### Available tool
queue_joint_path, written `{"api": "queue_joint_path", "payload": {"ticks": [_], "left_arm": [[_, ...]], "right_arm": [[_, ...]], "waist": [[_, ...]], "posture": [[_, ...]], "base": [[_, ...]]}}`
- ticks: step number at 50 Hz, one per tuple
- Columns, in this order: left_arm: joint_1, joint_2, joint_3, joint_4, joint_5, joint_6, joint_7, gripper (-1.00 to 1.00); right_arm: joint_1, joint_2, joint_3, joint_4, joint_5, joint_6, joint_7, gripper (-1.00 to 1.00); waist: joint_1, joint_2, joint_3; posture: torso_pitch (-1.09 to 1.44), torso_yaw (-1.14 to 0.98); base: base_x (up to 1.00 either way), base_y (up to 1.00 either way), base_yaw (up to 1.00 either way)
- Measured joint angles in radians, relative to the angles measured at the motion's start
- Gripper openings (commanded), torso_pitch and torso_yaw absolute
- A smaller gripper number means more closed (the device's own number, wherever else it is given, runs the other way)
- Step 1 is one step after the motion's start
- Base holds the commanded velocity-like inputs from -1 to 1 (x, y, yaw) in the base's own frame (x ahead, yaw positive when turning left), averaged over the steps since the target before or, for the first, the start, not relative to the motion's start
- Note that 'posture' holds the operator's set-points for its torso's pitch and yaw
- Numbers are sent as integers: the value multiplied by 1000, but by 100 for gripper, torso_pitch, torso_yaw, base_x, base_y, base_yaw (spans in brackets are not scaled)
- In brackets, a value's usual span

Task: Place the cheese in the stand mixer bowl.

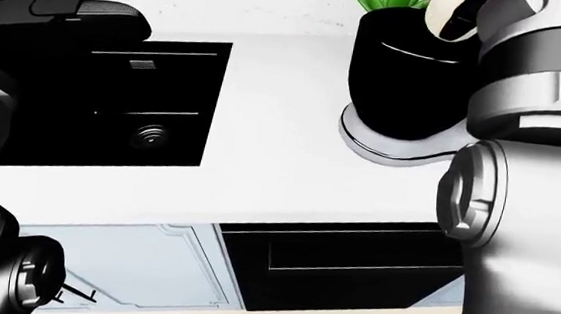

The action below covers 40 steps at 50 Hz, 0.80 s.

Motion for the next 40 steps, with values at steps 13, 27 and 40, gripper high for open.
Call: {"api": "queue_joint_path", "payload": {"ticks": [13, 27, 40], "left_arm": [[0, -4, -2, 1, 8, 0, -7, 100], [2, -8, -1, -2, 12, 2, -7, 100], [-1, -11, -4, -4, 11, 4, -5, 100]], "right_arm": [[-10, 12, 5, 8, 8, 0, -16, -100], [13, 20, 7, 56, 25, -21, -67, -100], [9, 52, 18, 73, 31, -42, -90, -100]], "waist": [[1, 1, 1], [2, 0, -1], [1, 1, -2]], "posture": [[0, 0], [0, 0], [0, 0]], "base": [[0, 0, 0], [0, 0, 0], [0, 0, 0]]}}
